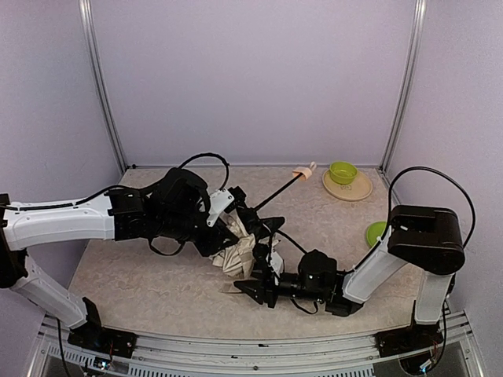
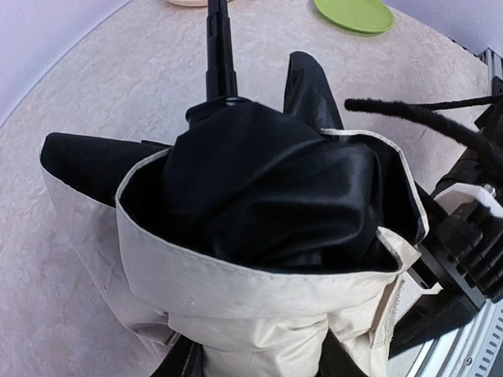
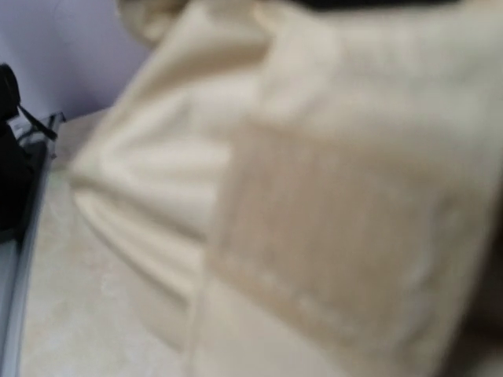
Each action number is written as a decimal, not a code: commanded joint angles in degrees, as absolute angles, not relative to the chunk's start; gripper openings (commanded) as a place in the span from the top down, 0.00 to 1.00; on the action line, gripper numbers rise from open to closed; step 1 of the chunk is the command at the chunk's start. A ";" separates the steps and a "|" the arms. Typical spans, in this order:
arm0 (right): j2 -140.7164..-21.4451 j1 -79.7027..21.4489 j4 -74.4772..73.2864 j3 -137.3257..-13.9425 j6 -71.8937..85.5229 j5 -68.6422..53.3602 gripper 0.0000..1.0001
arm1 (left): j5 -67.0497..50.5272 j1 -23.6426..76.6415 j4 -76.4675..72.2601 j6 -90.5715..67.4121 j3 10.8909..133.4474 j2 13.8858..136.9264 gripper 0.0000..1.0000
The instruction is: Put away the umbrella
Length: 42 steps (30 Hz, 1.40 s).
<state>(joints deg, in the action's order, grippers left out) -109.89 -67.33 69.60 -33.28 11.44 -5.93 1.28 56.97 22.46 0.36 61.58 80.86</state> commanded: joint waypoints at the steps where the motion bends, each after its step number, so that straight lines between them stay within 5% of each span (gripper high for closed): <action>1: -110.97 -67.06 74.20 -32.54 9.42 -5.74 0.67 | -2.95 56.76 19.81 2.02 65.06 77.41 1.00; 3: -110.54 -67.06 74.65 -32.71 8.00 -7.51 0.83 | -3.45 56.78 20.20 2.33 65.36 76.86 1.00; 8: -109.22 -66.90 73.10 -31.64 5.31 -10.23 1.00 | -4.40 56.32 21.79 3.69 66.43 74.84 1.00; 17: -104.67 -64.36 73.26 -23.87 5.08 -9.46 1.00 | -10.34 53.27 25.95 5.19 70.58 70.64 1.00; 21: -103.52 -60.94 70.63 -24.09 3.88 -10.59 1.00 | -23.36 53.64 27.88 6.18 71.72 70.35 1.00; 29: -104.13 -54.85 68.79 -29.29 -0.60 -16.90 1.00 | -36.63 63.90 19.80 9.98 63.49 65.99 1.00; 37: -104.38 -51.14 69.45 -33.88 -3.01 -20.51 0.99 | -44.84 65.17 28.04 16.71 60.68 76.51 1.00; 42: -107.16 -51.49 61.81 -39.08 -4.96 -22.59 0.99 | -39.25 65.65 31.03 19.07 58.61 87.16 1.00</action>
<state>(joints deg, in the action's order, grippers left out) -104.73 -54.17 67.33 -33.87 -4.29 -27.68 -27.49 62.35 25.50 15.77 60.93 79.75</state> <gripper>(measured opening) 0.015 0.347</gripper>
